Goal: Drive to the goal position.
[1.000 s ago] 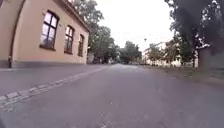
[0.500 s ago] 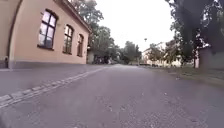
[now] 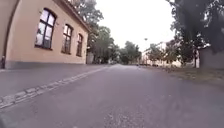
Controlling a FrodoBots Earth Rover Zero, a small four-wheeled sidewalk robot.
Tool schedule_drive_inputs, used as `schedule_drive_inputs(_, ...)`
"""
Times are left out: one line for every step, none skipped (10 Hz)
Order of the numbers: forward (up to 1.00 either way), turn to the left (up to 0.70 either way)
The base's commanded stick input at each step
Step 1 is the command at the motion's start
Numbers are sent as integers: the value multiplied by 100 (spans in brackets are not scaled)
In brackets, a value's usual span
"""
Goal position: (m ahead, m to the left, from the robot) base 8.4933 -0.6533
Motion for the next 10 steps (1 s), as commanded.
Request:
schedule_drive_inputs(45,0)
schedule_drive_inputs(45,0)
schedule_drive_inputs(45,0)
schedule_drive_inputs(45,0)
schedule_drive_inputs(45,0)
schedule_drive_inputs(45,0)
schedule_drive_inputs(45,0)
schedule_drive_inputs(45,0)
schedule_drive_inputs(45,0)
schedule_drive_inputs(45,0)
